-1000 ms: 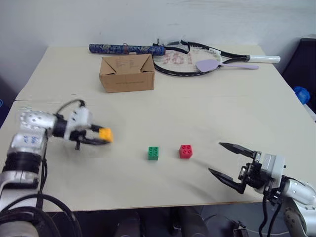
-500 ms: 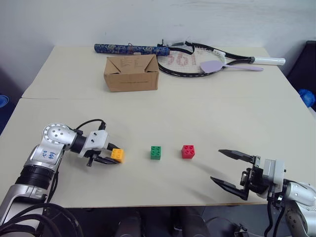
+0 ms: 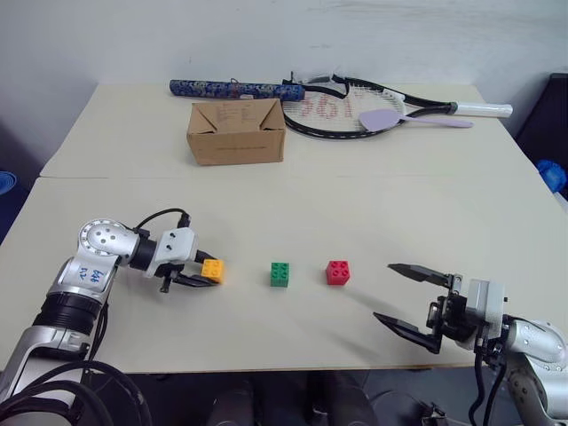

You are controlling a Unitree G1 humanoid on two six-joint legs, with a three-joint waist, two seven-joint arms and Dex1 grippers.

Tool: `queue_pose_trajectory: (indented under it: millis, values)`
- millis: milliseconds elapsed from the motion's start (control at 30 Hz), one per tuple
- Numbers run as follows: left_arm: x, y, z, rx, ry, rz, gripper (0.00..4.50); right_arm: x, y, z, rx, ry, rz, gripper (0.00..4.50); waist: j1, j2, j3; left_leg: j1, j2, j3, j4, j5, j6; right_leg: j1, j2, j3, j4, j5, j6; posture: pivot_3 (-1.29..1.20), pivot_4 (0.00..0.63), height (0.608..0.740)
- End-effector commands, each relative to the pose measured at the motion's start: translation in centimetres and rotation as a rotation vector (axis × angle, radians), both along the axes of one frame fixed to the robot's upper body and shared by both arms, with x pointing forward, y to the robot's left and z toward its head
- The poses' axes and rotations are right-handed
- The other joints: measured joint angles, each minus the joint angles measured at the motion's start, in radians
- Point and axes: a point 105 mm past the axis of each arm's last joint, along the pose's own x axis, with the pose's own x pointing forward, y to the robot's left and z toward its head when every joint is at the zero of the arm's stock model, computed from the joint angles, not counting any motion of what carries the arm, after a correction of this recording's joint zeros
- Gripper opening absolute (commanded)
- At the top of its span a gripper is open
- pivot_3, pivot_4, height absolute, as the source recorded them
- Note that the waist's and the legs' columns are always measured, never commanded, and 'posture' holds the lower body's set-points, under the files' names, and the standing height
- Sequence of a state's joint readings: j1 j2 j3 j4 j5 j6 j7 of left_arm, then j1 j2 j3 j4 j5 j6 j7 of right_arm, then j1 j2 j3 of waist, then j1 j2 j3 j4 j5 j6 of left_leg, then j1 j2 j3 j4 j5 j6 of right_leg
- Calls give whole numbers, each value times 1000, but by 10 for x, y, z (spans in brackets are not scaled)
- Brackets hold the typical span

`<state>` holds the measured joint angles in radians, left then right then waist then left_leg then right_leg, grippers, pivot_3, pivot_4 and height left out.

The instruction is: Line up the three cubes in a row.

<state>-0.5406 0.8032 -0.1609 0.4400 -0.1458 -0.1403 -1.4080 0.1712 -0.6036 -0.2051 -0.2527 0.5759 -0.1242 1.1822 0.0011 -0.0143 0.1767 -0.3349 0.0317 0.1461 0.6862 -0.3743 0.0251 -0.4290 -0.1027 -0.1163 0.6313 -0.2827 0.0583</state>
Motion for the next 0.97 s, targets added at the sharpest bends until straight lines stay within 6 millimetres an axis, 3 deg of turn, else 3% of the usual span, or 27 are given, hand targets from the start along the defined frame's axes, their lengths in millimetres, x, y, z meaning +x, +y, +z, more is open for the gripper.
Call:
queue_pose_trajectory:
  millis: [33,133,333,600,700,800,967]
  values:
    - [3,6,7,-12,-39,34,3132,1,2,14,-11,-45,12,4500,-1,0,0,0,0,0,0,0,0,0,0,0,1,0,0,0,150,740]
    - [8,12,13,-52,-122,74,3982,3,4,17,-17,-47,22,4500,-1,0,0,0,0,0,0,0,0,0,0,0,4,0,0,0,150,740]
    - [-21,44,27,-161,-105,173,3982,11,7,29,-36,-57,65,4500,-15,0,0,0,2,0,0,0,-1,-1,0,0,4,0,-1,0,150,740]
    - [-78,84,47,-258,-51,462,3982,27,-18,47,-188,-60,146,4500,-10,2,1,0,2,-2,0,-2,0,0,-3,-1,-2,-1,-1,0,150,740]
    - [-88,81,56,-308,-88,529,3982,28,-27,48,-250,-62,176,4500,-1,2,2,-1,1,-2,0,-2,1,0,-4,-1,-3,-1,-1,0,150,740]
    - [-101,77,50,-299,-92,543,3982,29,-36,50,-278,-56,170,4500,5,3,2,0,0,-3,0,-2,1,1,-6,-3,-3,-1,-1,0,150,740]
    - [-100,74,44,-321,-96,591,3982,31,-36,44,-263,-61,140,4500,-1,3,2,0,0,-3,0,-2,1,1,-6,-3,-3,-1,-1,0,150,740]
